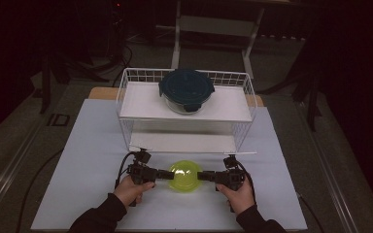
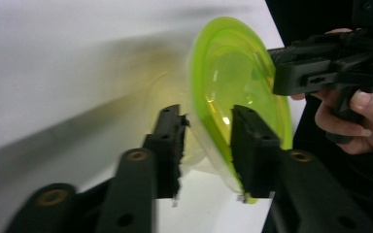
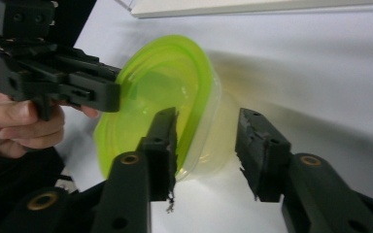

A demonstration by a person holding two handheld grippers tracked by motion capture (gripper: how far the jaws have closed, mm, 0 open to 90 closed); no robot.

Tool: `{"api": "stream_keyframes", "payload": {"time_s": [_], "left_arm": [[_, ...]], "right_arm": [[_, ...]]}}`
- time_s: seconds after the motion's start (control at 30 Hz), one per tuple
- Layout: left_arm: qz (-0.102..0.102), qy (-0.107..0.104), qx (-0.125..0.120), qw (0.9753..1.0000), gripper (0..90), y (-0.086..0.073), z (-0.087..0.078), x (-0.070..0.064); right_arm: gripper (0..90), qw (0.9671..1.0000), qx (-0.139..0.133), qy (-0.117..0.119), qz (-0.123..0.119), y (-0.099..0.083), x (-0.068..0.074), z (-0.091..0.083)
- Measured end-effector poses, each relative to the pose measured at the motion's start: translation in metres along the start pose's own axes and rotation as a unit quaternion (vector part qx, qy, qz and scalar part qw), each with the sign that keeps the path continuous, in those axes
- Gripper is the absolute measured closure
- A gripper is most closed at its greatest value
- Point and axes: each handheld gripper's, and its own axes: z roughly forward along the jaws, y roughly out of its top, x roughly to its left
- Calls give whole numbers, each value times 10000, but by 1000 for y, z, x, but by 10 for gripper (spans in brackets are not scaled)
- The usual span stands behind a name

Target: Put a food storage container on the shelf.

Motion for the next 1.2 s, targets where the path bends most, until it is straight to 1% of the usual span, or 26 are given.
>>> {"api": "stream_keyframes", "payload": {"time_s": [0.03, 0.07, 0.1, 0.13, 0.17, 0.2, 0.23, 0.27, 0.33, 0.4, 0.43, 0.5, 0.53, 0.6, 0.73, 0.77, 0.8, 0.87, 0.9, 1.0, 1.07, 1.1, 1.17, 1.2], "left_arm": [[41, 30, 9, 10000, 681, 0, 0, -2], [12, 42, 8, 10000, 693, 0, 0, -3], [-1, 41, 0, 10000, 708, 0, -1, -4], [42, 52, 12, 10000, 716, -1, -1, -4], [34, 62, 12, 10000, 722, -1, -1, -5], [49, 72, 20, 10000, 728, -2, -2, -6], [62, 84, 25, 9999, 731, -2, -3, -7], [119, 135, 37, 9998, 736, -3, -3, -9], [172, 206, 93, 9996, 743, -3, -5, -13], [184, 234, 87, 9995, 760, -5, -7, -16], [179, 240, 78, 9995, 769, -6, -8, -17], [119, 206, 43, 9997, 799, -8, -11, -17], [154, 226, 65, 9996, 801, -8, -11, -17], [134, 183, 73, 9997, 801, -9, -12, -17], [203, 164, -2, 9997, 802, -9, -17, -23], [258, 151, -22, 9996, 802, -8, -21, -25], [271, 143, -39, 9995, 803, -7, -22, -26], [336, 167, -66, 9993, 804, -6, -27, -31], [406, 195, -76, 9990, 804, -5, -29, -34], [500, 226, -150, 9984, 805, -2, -35, -41], [510, 219, -208, 9982, 805, 0, -39, -46], [558, 222, -216, 9980, 806, 1, -41, -48], [567, 214, -264, 9978, 806, 3, -45, -52], [613, 222, -273, 9975, 806, 4, -46, -54]], "right_arm": [[679, 10000, 34, -9, -36, 0, 1, 0], [711, 10000, 44, 13, -49, 0, 2, 1], [725, 10000, 68, 52, -32, -1, 3, 1], [731, 9999, 95, 59, -44, -1, 4, 1], [741, 9999, 110, 116, -16, -2, 4, 0], [748, 9997, 121, 194, 67, -2, 3, 0], [752, 9997, 119, 212, 71, -3, 3, 0], [756, 9997, 128, 213, 56, -3, 4, -1], [762, 9996, 175, 200, -57, -3, 6, -3], [784, 9996, 147, 225, -78, -5, 8, -5], [796, 9996, 120, 260, -19, -5, 9, -7], [815, 9995, 87, 304, -33, -7, 12, -10], [817, 9996, 85, 252, -121, -8, 15, -11], [817, 9995, 65, 133, -267, -9, 21, -12], [817, 9994, 42, 186, -296, -8, 24, -15], [818, 9993, 29, 214, -309, -7, 25, -16], [818, 9992, 3, 238, -323, -6, 27, -18], [818, 9990, -22, 273, -367, -4, 30, -20], [818, 9988, -38, 286, -397, -4, 31, -22], [818, 9983, -99, 312, -481, -1, 36, -26], [818, 9980, -131, 341, -507, 2, 39, -29], [818, 9979, -154, 350, -526, 3, 40, -31], [818, 9976, -193, 365, -560, 5, 43, -34], [818, 9975, -214, 378, -565, 6, 45, -36]]}}
